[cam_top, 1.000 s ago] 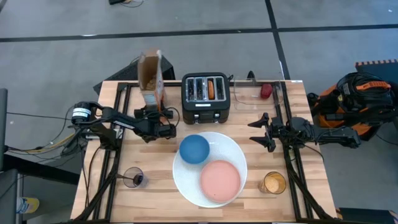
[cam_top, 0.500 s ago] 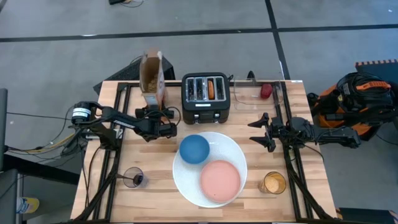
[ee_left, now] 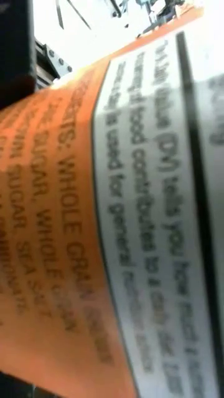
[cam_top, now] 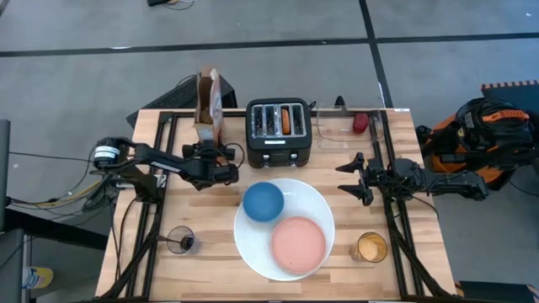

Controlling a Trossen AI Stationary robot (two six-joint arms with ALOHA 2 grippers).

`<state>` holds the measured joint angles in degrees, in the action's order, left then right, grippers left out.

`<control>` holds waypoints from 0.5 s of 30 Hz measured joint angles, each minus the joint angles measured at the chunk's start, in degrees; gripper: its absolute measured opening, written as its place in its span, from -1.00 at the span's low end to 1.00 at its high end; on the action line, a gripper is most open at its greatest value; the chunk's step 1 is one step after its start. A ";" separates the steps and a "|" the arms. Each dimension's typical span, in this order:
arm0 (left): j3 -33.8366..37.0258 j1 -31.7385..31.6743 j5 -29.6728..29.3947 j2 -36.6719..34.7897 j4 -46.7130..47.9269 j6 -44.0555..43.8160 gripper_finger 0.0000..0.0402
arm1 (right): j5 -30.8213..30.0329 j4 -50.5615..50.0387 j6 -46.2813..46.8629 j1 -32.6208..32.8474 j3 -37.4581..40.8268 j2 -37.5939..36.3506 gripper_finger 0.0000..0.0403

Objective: Arrange a breakfast setting
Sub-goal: Pour the cereal into the blue bowl

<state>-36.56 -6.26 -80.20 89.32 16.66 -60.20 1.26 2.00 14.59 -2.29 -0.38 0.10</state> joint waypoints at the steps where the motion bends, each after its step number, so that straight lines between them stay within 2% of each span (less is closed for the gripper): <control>1: 0.00 0.00 0.43 -0.90 0.45 -0.02 0.14 | 0.00 -0.02 0.00 -0.02 0.00 0.00 0.77; 10: 0.02 -0.27 4.38 -9.10 6.82 2.91 0.13 | 0.00 0.00 0.00 -0.01 0.02 0.00 0.77; 15: 0.04 0.32 8.22 -13.83 7.24 11.95 0.13 | 0.00 0.00 0.00 -0.02 0.02 0.02 0.77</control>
<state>-36.51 -5.94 -71.97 75.49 23.90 -48.26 1.26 2.00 14.59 -2.31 -0.36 0.12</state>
